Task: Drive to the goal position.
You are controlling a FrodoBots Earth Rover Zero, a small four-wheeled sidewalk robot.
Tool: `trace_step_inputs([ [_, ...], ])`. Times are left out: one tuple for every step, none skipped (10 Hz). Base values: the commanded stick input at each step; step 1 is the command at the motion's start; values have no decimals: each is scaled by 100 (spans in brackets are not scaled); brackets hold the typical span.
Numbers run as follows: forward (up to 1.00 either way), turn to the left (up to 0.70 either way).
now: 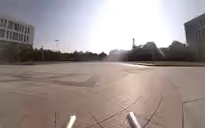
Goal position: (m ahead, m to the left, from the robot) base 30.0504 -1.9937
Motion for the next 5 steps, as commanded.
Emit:
trace_step_inputs([
  [70, 0],
  [70, 0],
  [70, 0],
  [70, 0],
  [70, 0],
])
